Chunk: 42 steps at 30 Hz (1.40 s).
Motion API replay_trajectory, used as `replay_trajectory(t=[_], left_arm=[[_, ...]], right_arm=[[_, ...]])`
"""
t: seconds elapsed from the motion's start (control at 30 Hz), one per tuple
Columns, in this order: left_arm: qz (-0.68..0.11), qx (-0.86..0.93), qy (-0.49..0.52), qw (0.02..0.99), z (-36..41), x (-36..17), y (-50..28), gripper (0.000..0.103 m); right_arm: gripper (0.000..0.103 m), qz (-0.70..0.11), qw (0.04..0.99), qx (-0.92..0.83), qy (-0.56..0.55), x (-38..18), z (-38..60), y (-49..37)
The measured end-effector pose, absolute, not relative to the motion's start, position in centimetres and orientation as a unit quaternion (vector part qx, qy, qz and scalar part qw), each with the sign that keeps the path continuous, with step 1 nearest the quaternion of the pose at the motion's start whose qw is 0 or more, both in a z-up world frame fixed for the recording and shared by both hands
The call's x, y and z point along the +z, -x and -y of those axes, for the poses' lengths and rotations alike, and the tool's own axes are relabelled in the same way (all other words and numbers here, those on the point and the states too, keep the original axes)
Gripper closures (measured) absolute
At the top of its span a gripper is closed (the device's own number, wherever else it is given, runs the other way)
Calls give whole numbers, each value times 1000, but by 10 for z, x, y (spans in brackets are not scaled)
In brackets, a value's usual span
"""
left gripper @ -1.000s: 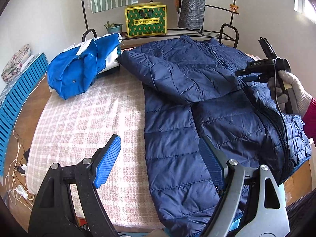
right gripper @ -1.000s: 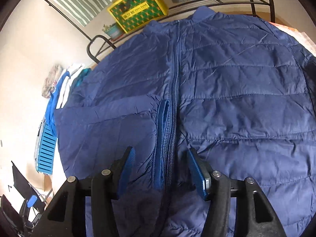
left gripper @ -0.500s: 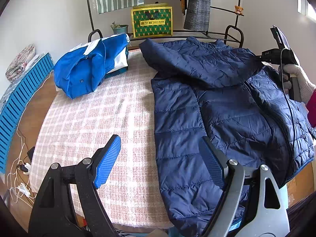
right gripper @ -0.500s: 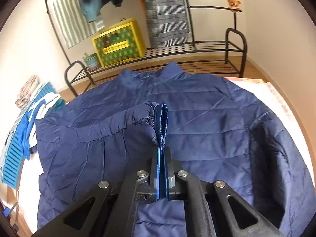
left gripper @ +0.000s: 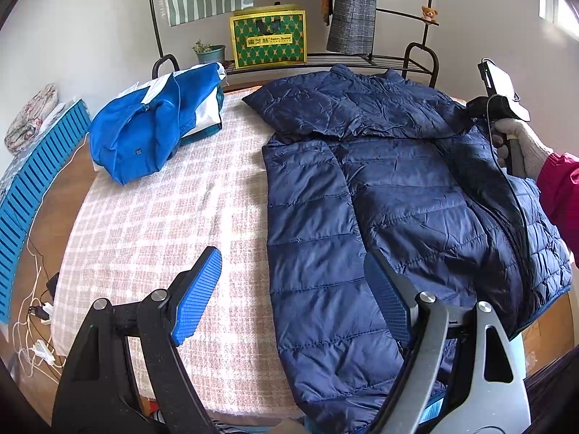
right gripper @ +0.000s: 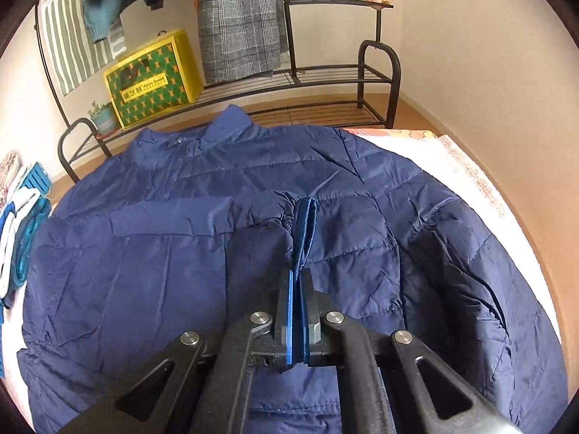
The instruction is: Fold large clothes
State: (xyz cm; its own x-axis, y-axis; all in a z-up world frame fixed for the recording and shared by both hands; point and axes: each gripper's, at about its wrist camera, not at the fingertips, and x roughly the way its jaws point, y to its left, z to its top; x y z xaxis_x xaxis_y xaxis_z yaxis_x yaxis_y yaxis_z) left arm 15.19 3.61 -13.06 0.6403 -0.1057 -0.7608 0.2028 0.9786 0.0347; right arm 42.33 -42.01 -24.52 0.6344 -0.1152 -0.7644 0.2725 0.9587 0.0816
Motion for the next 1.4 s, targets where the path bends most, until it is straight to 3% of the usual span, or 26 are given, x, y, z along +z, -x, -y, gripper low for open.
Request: replay_trajectory(t=[0.1,0.17,0.23,0.4,0.53,0.6,0.67,0.83,1.0,1.23,1.4], left_arm=[[-412,-88,-62,905,-34,-128,-151,20],[-408,-90,-64,906,-33,-124,-149,20],[-400,-91,-68,909,-31,-120,-146,20],[-375,-105,-65,919,-27,-102,-139,20],[-350,-115,-68,927,-19,-87,-136,20],[-342,-121,-66,929,-15,-81,-137,20],[-337,-130,-57,931,-12,-76,-137,20],[-319,-150,-56,934,3,-67,-137,19],[-308,-171,-54,934,20,-65,-134,19],[-322,-203,-56,923,39,-75,-130,19],[-333,-208,-67,917,46,-82,-130,19]], right_arm=[[95,-430,890,-105,-115,-256,427,-422],[75,-426,889,-111,-124,-253,431,-416],[69,-401,900,-103,-138,-238,435,-402],[69,-365,917,-63,-149,-193,432,-359],[60,-329,933,-50,-135,-157,423,-303],[53,-307,940,-55,-135,-143,426,-269],[36,-295,943,-72,-133,-133,431,-234],[36,-287,942,-115,-132,-125,456,-146],[36,-312,913,-175,-198,-151,511,-67],[54,-329,849,-237,-337,-214,590,6],[54,-337,817,-279,-375,-254,623,24]])
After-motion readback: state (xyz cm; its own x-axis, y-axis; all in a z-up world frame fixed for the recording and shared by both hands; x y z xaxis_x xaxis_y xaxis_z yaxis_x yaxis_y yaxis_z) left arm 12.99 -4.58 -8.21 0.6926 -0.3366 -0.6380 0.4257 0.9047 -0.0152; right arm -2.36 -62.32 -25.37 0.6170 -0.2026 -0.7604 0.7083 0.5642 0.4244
